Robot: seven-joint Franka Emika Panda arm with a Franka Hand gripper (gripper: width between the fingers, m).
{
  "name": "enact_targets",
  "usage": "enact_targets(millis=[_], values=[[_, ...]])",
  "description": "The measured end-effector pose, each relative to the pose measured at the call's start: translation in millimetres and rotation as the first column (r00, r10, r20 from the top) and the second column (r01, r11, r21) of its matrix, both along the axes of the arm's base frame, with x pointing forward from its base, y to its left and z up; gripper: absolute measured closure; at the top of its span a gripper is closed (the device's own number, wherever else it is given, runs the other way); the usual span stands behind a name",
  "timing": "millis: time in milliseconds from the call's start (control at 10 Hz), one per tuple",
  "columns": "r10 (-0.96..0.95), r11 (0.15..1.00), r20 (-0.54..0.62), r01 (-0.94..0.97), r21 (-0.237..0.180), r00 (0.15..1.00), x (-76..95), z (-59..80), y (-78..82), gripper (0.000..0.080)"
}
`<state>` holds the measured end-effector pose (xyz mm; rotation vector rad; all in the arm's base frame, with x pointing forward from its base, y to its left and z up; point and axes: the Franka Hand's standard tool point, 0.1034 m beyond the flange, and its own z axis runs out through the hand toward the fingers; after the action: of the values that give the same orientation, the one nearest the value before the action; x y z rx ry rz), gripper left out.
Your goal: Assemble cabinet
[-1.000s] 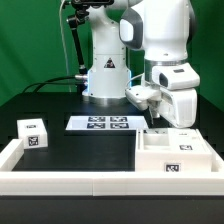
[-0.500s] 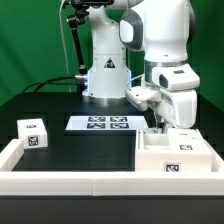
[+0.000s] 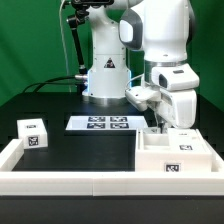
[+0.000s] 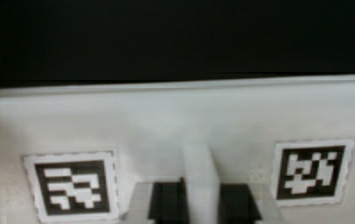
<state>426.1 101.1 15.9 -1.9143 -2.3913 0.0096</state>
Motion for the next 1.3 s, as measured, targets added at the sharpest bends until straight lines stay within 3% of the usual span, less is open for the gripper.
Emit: enact_targets(millis=[400,800,1200,1300], values=[[-0.229,0.973,0.014,0.229,-0.033,0.973,-16.5,19.4,-5.5,0.0732],[-0.273,0.96,0.062,0.276,-0.041,0.96,-0.7,44.6,-23.1,0.0732],[-0.273,0.96,0.049,0.276,-0.043,0.961,-4.5,39.7,-23.3,0.0732],[-0.283,0.957,0.045,0.285,-0.051,0.958,1.1,40.7,-28.3,0.0732]])
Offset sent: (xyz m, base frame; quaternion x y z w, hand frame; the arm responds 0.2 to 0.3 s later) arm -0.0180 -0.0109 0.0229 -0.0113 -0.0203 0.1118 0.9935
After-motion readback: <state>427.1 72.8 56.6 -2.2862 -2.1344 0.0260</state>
